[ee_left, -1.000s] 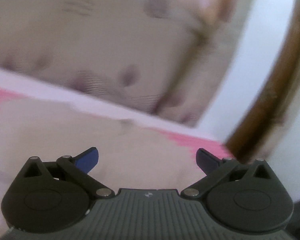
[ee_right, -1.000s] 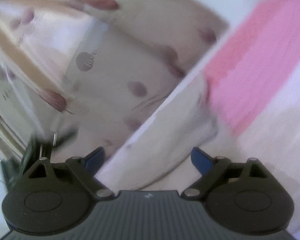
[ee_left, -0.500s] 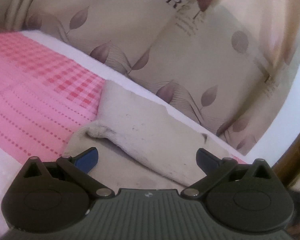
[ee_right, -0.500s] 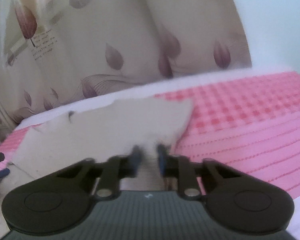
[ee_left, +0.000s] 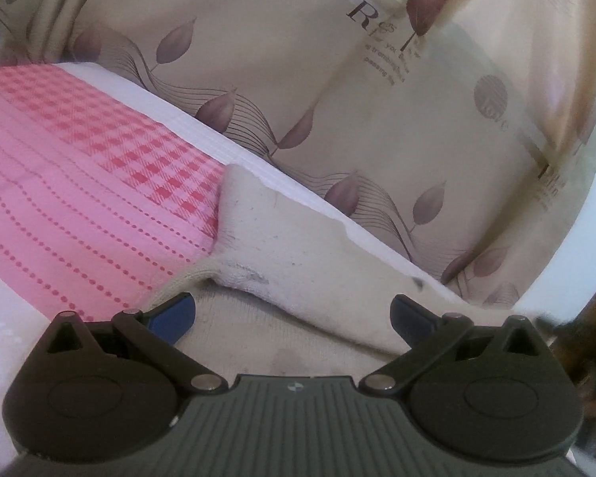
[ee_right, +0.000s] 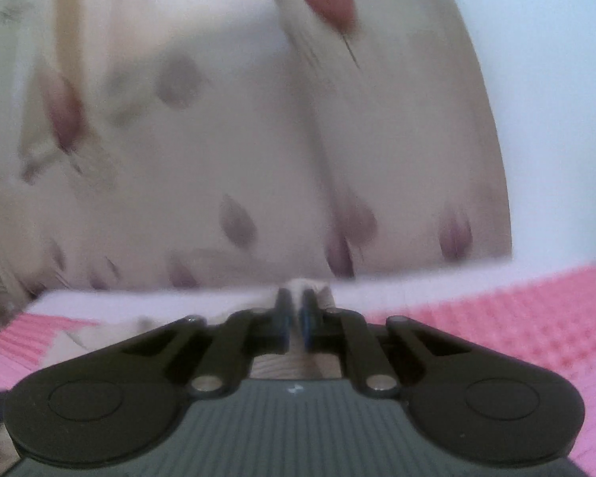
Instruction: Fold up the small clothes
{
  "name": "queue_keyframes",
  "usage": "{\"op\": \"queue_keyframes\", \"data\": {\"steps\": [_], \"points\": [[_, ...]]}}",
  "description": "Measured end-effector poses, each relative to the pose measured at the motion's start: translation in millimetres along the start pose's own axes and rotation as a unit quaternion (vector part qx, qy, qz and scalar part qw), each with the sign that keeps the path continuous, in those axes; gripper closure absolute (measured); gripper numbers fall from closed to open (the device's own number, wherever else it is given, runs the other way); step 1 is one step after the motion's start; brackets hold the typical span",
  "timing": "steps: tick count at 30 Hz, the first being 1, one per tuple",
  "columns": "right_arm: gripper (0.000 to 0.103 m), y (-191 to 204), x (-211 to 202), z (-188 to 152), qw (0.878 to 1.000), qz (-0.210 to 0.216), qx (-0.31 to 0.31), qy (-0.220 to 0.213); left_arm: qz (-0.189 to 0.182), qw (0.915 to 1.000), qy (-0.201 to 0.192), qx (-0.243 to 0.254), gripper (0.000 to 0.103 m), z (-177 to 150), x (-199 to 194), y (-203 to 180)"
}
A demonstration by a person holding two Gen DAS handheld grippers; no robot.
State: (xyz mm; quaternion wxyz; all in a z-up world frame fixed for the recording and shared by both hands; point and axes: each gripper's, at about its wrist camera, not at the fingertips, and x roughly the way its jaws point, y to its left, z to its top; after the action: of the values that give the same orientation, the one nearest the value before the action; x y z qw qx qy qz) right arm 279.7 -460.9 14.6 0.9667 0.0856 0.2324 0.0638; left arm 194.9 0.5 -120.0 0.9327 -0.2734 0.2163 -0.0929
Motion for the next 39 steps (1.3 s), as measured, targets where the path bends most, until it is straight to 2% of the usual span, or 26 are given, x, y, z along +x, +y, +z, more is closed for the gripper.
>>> {"op": "queue_keyframes", "data": {"steps": [5,7,9,11,14,15,17,19,21,25,28,33,39], "points": [[0.096,-28.4,39.0,-41.6,0.995,0.007,0.083,0.052,0.004,1.0,0.0,-0.003,0.0,0.2,-0.3,0.6],[0.096,-38.9,35.2,-45.7,0.992,0.005,0.121,0.043,0.004,1.0,0.0,-0.003,0.0,0.3,-0.4,0.7],[0.094,-41.3,24.3,-44.0,0.991,-0.003,0.133,0.019,0.003,1.0,0.0,-0.004,0.0,0.5,-0.6,1.1],[0.094,-34.4,4.8,-39.1,0.993,-0.004,0.119,-0.011,-0.001,1.0,-0.001,-0.005,0.0,0.7,-1.5,0.9],[0.094,-18.5,-14.9,-37.7,0.993,0.025,0.11,-0.037,-0.009,0.9999,-0.003,0.004,0.0,0.5,-2.8,-1.3],[0.094,-15.9,-17.7,-38.3,0.993,0.036,0.104,-0.033,-0.011,0.9999,-0.004,0.008,0.0,0.3,-3.3,-2.3],[0.093,-2.4,-8.0,-41.7,0.996,0.045,0.078,0.003,-0.015,0.9997,-0.007,0.019,0.0,-0.3,-4.5,-5.0],[0.092,3.2,7.4,-50.5,0.997,0.016,0.06,0.038,-0.009,0.9996,-0.007,0.024,0.0,-1.0,-4.0,-6.4],[0.093,-0.8,23.6,-60.4,0.995,0.008,0.075,0.071,0.004,0.9999,-0.001,0.014,0.0,-0.5,-1.2,-3.6],[0.093,5.1,24.3,-62.8,0.996,0.0,0.056,0.07,0.014,0.9999,-0.001,-0.01,0.0,1.3,0.7,3.7],[0.093,13.0,20.3,-67.1,0.997,-0.013,0.035,0.063,0.028,0.9995,0.001,0.011,0.0,0.5,1.7,-2.8],[0.092,38.4,19.1,-69.6,0.996,-0.055,-0.032,0.059,0.043,0.9987,0.006,0.027,0.0,0.4,3.7,-7.4],[0.09,47.8,21.3,-71.1,0.993,-0.074,-0.064,0.06,0.057,0.9974,0.01,0.043,0.0,0.1,6.5,-12.4]]}}
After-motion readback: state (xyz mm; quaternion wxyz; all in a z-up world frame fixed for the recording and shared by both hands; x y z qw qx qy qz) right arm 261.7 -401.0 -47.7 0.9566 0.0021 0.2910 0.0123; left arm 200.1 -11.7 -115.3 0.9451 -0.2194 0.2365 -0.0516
